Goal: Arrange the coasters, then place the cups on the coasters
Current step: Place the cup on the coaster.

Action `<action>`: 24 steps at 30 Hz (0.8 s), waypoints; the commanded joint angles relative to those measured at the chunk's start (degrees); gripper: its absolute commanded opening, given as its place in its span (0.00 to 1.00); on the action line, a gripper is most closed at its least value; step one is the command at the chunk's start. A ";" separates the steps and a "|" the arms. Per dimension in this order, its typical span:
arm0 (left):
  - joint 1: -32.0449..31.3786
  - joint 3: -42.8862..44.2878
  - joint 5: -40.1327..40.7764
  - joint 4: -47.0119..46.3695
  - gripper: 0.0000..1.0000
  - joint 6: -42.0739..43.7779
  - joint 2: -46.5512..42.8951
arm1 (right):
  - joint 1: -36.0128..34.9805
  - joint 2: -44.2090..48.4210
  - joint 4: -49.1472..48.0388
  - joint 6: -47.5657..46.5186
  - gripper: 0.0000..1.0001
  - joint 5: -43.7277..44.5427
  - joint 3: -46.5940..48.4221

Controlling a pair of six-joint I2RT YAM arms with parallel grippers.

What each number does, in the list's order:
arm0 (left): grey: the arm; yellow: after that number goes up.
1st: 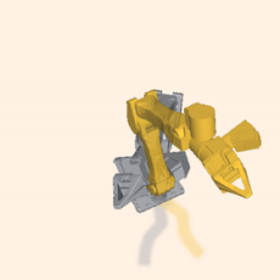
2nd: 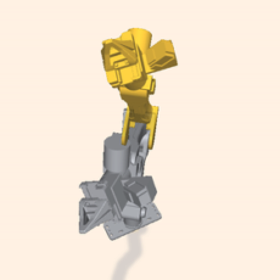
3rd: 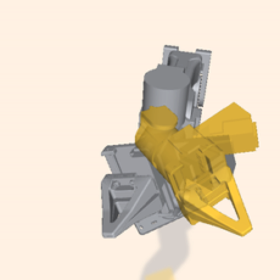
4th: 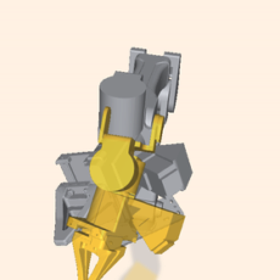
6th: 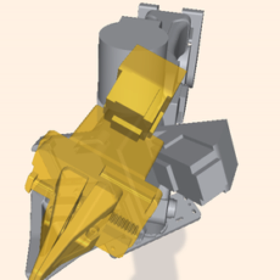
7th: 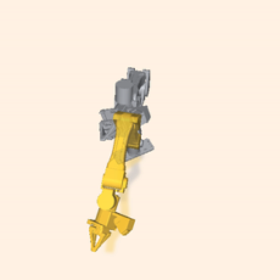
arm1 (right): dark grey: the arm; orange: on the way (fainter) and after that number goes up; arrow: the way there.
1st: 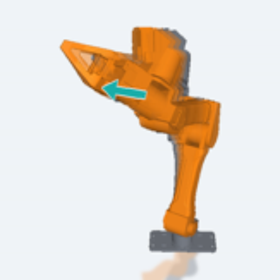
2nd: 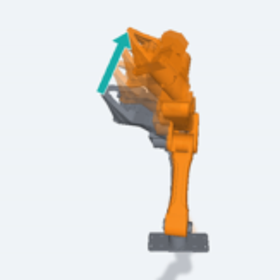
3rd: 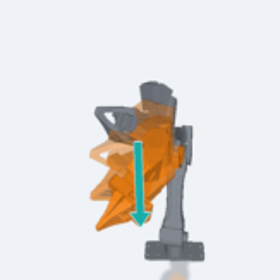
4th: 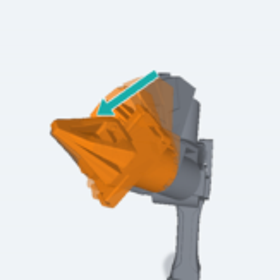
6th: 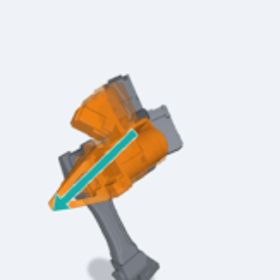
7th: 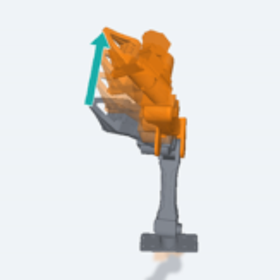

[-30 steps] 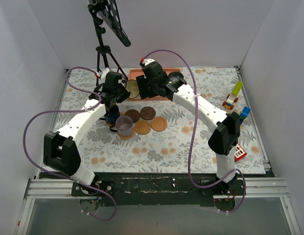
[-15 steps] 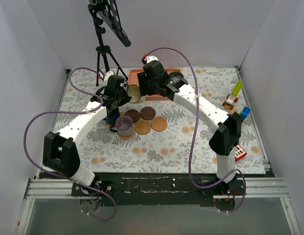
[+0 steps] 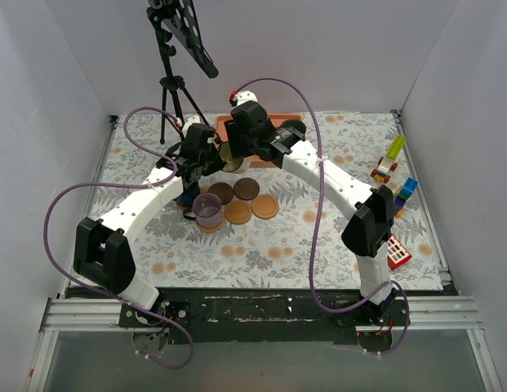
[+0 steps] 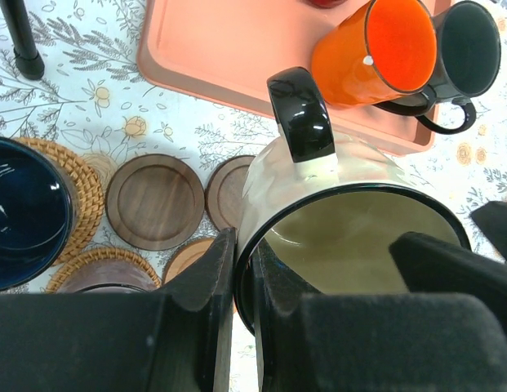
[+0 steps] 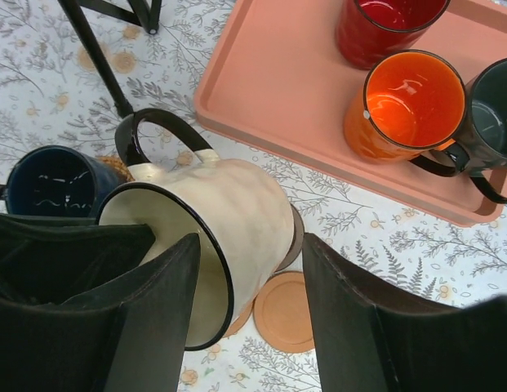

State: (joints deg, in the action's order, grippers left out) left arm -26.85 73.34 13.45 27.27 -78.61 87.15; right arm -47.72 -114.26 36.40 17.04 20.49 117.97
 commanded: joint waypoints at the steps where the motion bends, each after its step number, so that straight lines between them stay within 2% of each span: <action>1: -0.66 5.67 -0.09 -1.96 0.00 0.30 -0.06 | -0.88 -0.09 -0.81 -3.41 0.59 4.99 0.50; 8: -0.92 7.17 0.00 -1.34 0.00 0.12 0.73 | -1.84 -1.14 -0.98 -6.57 0.54 7.72 0.33; 12: -1.19 7.78 -0.53 -1.51 0.00 0.74 0.74 | -1.85 -2.02 -0.89 -6.58 0.34 7.28 0.77; 15: -1.19 7.70 -0.62 -1.60 0.00 1.09 0.21 | -1.85 -1.94 -1.16 -6.32 0.11 7.02 1.03; 16: -1.19 7.78 -0.62 -1.60 0.07 1.18 -0.05 | -1.85 -2.02 -1.16 -6.14 0.02 7.19 1.12; 19: -1.27 7.34 -1.76 -2.30 0.21 1.96 -1.46 | -1.67 -1.67 -1.51 -5.88 0.01 7.46 1.12; 24: -1.19 6.20 -2.82 -3.01 0.56 3.55 -4.01 | -1.06 -0.88 -2.56 -5.52 0.01 6.40 0.94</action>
State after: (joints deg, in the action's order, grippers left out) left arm -27.88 77.95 12.12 27.42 -76.36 88.18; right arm -48.93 -117.10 37.76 10.24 27.70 117.95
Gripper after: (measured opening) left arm 0.440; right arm 0.071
